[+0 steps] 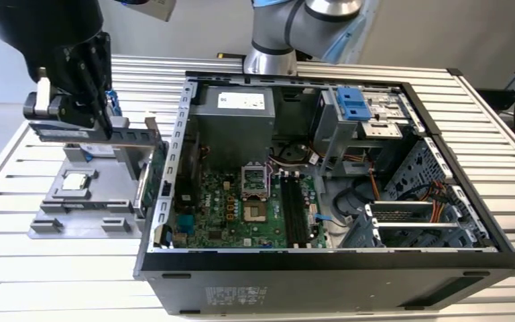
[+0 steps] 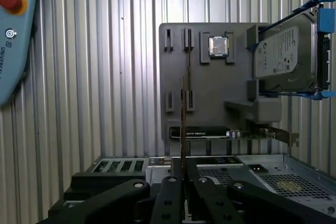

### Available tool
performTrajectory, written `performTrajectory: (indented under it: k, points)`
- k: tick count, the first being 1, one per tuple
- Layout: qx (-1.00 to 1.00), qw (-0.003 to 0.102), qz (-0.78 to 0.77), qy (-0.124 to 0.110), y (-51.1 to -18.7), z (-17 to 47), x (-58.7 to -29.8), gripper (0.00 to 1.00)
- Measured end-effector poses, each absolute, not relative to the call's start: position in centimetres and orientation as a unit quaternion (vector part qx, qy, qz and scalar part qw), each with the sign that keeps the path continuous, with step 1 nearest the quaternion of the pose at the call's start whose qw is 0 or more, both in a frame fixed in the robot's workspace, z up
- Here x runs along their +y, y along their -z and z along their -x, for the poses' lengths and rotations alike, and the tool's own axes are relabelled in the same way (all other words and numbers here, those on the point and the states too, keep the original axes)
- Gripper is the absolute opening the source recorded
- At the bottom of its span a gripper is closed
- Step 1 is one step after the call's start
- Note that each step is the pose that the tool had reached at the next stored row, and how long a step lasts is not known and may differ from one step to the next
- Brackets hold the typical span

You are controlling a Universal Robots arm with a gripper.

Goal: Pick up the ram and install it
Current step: 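Pick up the ram and move it above insertion slot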

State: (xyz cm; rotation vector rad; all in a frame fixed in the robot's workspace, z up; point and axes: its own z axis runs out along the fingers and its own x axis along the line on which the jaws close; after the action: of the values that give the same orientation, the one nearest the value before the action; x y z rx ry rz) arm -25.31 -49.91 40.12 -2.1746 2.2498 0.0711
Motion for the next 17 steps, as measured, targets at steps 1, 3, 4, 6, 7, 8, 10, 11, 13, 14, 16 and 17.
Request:
performTrajectory:
  k: [1, 3, 4, 6, 7, 8, 10, 11, 13, 14, 16, 17]
  points:
    - [0.719, 0.006, 0.695, -0.023, -40.1, 25.2, -49.9, 0.0]
    - [0.719, 0.005, 0.695, -0.024, -40.1, 23.4, -49.9, 0.0]
    - [0.719, 0.005, 0.695, -0.024, -40.1, 23.1, -49.9, 0.0]
    - [0.719, 0.004, 0.695, -0.025, -40.1, 22.5, -49.9, 0.0]
    - [0.719, 0.004, 0.695, -0.025, -40.1, 22.2, -49.9, 0.0]
    - [0.719, 0.003, 0.695, -0.025, -40.1, 21.9, -49.9, 0.0]
    - [0.719, 0.003, 0.695, -0.025, -40.1, 21.4, -49.9, 0.0]
    - [0.719, 0.003, 0.695, -0.025, -40.1, 21.2, -49.9, 0.0]
    - [0.719, 0.003, 0.695, -0.026, -40.1, 20.7, -49.9, 0.0]
    - [0.719, 0.003, 0.695, -0.026, -40.1, 20.5, -49.9, 0.0]
    - [0.719, 0.002, 0.695, -0.026, -40.1, 20.0, -49.9, 0.0]
    - [0.719, 0.002, 0.695, -0.026, -40.1, 19.8, -49.9, 0.0]
